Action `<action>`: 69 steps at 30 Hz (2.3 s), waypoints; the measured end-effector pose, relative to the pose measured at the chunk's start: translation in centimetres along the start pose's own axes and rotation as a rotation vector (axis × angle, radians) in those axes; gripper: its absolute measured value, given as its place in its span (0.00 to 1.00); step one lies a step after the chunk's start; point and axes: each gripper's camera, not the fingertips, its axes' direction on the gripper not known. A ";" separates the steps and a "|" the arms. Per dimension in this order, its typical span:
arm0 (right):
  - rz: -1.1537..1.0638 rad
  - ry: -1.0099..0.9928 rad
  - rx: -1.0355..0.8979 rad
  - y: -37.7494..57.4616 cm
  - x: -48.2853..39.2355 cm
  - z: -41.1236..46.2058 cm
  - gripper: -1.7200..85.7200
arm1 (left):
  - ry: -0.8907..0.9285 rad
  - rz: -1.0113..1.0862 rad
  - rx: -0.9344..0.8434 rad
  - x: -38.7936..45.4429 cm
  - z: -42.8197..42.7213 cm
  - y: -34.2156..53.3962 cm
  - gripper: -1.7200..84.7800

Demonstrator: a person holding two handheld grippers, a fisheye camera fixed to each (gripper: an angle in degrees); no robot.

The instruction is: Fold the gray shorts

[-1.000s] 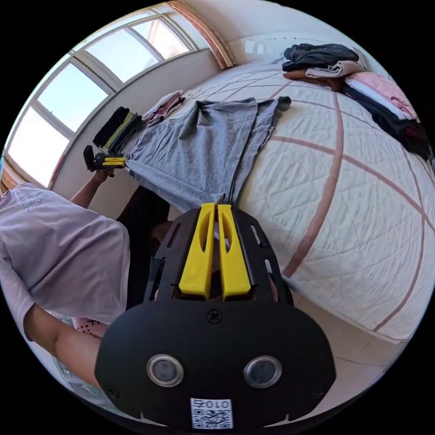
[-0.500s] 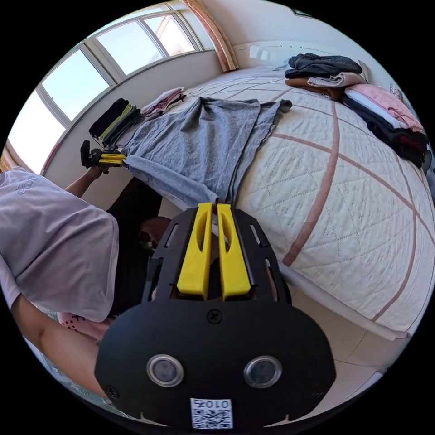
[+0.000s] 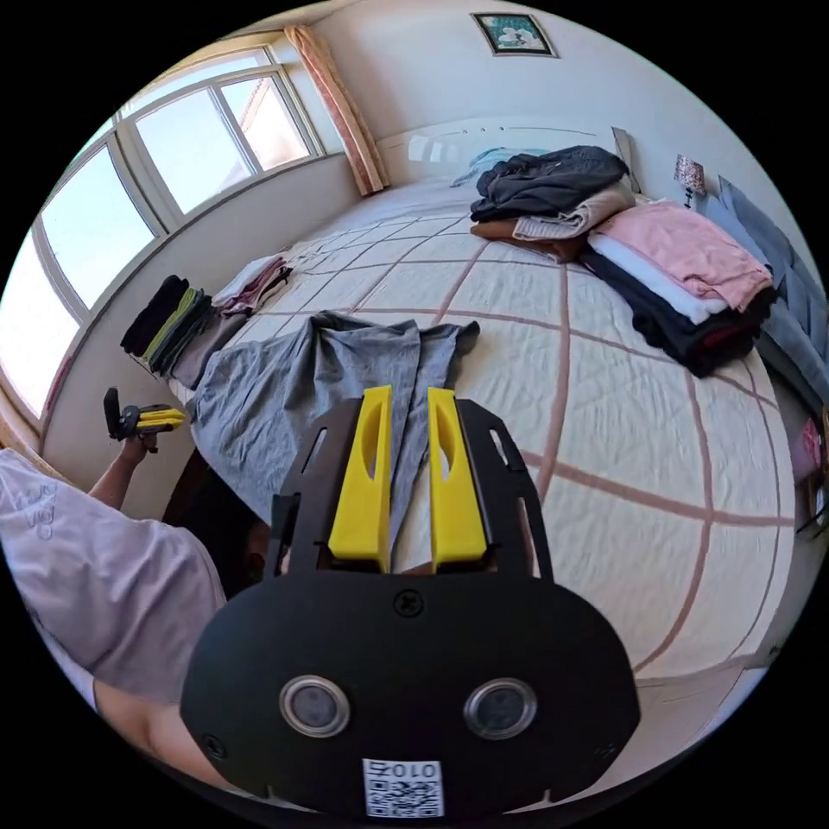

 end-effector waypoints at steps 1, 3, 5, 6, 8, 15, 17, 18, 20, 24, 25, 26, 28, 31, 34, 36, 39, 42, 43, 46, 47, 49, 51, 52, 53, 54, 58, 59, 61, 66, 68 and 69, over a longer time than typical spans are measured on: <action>-0.001 -0.009 -0.004 -1.2 0.0 0.7 0.10 | -0.037 -0.058 0.010 -1.2 0.0 -0.8 0.08; 0.004 -0.043 -0.046 -5.8 0.1 3.6 0.11 | -0.057 -0.113 0.048 -3.0 -0.2 -2.1 0.08; 0.005 -0.039 -0.081 -8.6 0.3 5.6 0.11 | -0.109 -0.168 0.070 -5.1 0.2 -3.8 0.09; 0.014 -0.042 -0.117 -10.1 0.8 7.0 0.11 | -0.119 -0.175 0.068 -5.6 0.4 -4.1 0.09; 0.046 -0.069 -0.184 -11.5 1.7 9.0 0.11 | -0.152 -0.190 0.083 -6.8 0.3 -5.7 0.09; 0.085 -0.094 -0.220 -11.1 1.9 11.0 0.07 | -0.120 -0.171 0.059 -8.5 3.2 -8.4 0.10; 0.101 -0.047 -0.192 -11.1 2.4 9.5 0.06 | -0.086 -0.185 0.040 -9.6 5.6 -9.0 0.11; 0.120 -0.039 -0.162 -11.3 3.2 8.2 0.06 | -0.074 -0.188 0.033 -9.9 6.1 -9.2 0.11; 0.149 -0.038 -0.130 -11.6 4.5 6.5 0.05 | -0.062 -0.210 -0.008 -10.8 8.2 -9.9 0.11; 0.173 0.002 -0.221 -12.7 6.6 7.5 0.05 | -0.082 -0.238 -0.071 -11.4 10.9 -10.2 0.11; 0.173 0.005 -0.231 -12.8 6.8 8.0 0.05 | -0.101 -0.243 -0.090 -11.4 11.6 -10.2 0.11; 0.173 0.016 -0.243 -12.9 7.1 9.0 0.05 | -0.128 -0.239 -0.106 -11.4 12.3 -10.0 0.12; 0.174 0.009 -0.253 -12.9 7.3 10.0 0.05 | -0.170 -0.251 -0.129 -11.6 13.2 -9.7 0.12; 0.165 -0.009 -0.221 -12.5 7.1 9.7 0.05 | -0.143 -0.292 -0.137 -13.1 13.8 -8.9 0.13; 0.146 -0.075 -0.132 -11.4 7.2 7.8 0.07 | -0.086 -0.285 -0.053 -14.1 12.3 -7.5 0.14; 0.158 -0.057 -0.074 -10.8 7.1 5.7 0.09 | -0.020 -0.320 -0.010 -15.2 11.5 -6.0 0.14; 0.175 0.082 0.003 -10.6 6.1 3.6 0.09 | 0.012 -0.429 0.015 -18.0 11.0 -3.2 0.14; 0.162 0.095 0.021 -11.0 5.3 3.3 0.10 | 0.007 -0.550 0.053 -20.9 10.7 -0.6 0.14; 0.136 0.064 0.007 -11.3 4.9 3.5 0.10 | 0.055 -0.579 0.083 -21.9 10.9 0.0 0.15; -0.041 -0.029 -0.056 -12.3 1.4 5.2 0.10 | 0.115 -0.567 0.041 -23.2 12.9 -0.3 0.15; -0.103 -0.052 -0.077 -12.6 0.0 6.0 0.10 | 0.133 -0.557 0.016 -23.6 14.2 -0.6 0.15; -0.167 -0.073 -0.105 -13.1 -1.4 7.3 0.09 | 0.216 -0.560 -0.035 -24.2 16.4 -1.1 0.15; -0.249 -0.057 -0.153 -13.7 -3.1 9.1 0.09 | 0.297 -0.537 -0.058 -24.3 18.2 -1.5 0.15; -0.263 -0.057 -0.163 -13.9 -3.4 9.6 0.09 | 0.263 -0.539 -0.056 -24.2 18.5 -1.5 0.14; -0.293 -0.057 -0.195 -14.2 -4.0 10.5 0.09 | 0.228 -0.533 -0.048 -24.1 18.5 -1.4 0.14; -0.321 -0.030 -0.239 -14.3 -4.5 11.5 0.08 | 0.228 -0.530 -0.041 -24.1 18.4 -1.3 0.14; -0.343 0.016 -0.295 -14.4 -4.5 12.7 0.06 | 0.279 -0.557 0.009 -25.7 18.2 0.5 0.13; -0.294 0.024 -0.263 -14.6 -3.9 12.2 0.05 | 0.307 -0.582 0.029 -26.4 18.3 1.2 0.13; -0.216 0.003 -0.227 -15.0 -2.6 11.4 0.05 | 0.326 -0.615 0.060 -27.2 18.3 2.1 0.13; -0.214 0.099 -0.292 -15.6 -2.7 13.2 0.05 | 0.340 -0.720 0.103 -28.2 19.4 4.4 0.12; -0.194 0.077 -0.285 -15.8 -2.3 13.3 0.05 | 0.371 -0.745 0.078 -28.3 20.9 5.1 0.12; -0.173 0.053 -0.279 -15.8 -1.9 13.1 0.05 | 0.375 -0.751 0.082 -28.4 21.1 5.3 0.12</action>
